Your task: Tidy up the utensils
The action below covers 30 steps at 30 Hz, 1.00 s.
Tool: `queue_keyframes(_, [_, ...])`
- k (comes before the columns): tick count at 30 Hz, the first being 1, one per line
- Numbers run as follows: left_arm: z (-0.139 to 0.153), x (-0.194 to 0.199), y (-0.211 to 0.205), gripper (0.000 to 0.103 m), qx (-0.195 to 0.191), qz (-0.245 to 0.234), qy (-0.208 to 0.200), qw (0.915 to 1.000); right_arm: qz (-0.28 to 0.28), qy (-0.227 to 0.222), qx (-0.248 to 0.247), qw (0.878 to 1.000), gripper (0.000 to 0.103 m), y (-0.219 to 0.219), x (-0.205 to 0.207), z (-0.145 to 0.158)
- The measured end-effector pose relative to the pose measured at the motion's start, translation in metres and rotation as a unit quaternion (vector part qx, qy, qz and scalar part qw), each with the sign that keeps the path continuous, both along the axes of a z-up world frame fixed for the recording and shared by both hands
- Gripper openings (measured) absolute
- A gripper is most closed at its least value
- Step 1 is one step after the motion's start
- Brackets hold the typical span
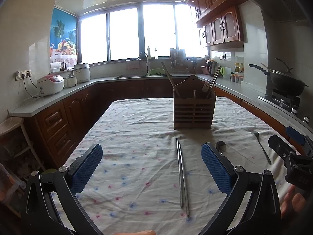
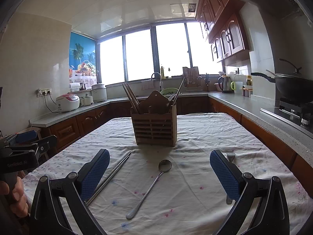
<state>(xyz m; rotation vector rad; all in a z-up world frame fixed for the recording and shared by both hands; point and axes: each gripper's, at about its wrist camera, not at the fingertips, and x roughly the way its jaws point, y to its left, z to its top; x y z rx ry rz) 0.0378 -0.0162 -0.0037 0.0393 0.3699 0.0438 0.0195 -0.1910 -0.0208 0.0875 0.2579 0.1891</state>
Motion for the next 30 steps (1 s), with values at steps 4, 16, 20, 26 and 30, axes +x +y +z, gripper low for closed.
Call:
queue_keyframes(4, [-0.0001,0.0001,0.0000,0.103,-0.001,-0.001,0.001,1.0000,0.001,0.001,0.000,1.000,0.103,0.0004,0.0000,-0.0004])
queue_keyframes(16, [-0.0016,0.0017,0.0000,0.103,-0.003,-0.005,0.002,1.0000,0.001,0.000,0.000,1.000,0.103,0.0000,0.0005,-0.0004])
queue_keyframes(20, [-0.0006,0.0005,-0.0010,0.103,-0.008,-0.012,-0.004,0.9999,0.000,-0.007,-0.005,1.000,0.103,0.0006,-0.0010,0.0003])
queue_keyframes(26, [0.0015,-0.0008,-0.0031,0.103,-0.008,-0.015,-0.012,0.9998,-0.003,-0.007,-0.007,1.000,0.103,0.0002,-0.0007,0.0017])
queue_keyframes(30, [0.0016,-0.0008,-0.0041,0.103,-0.008,-0.014,-0.012,0.9998,-0.002,-0.006,-0.006,1.000,0.103,-0.0002,0.0002,0.0027])
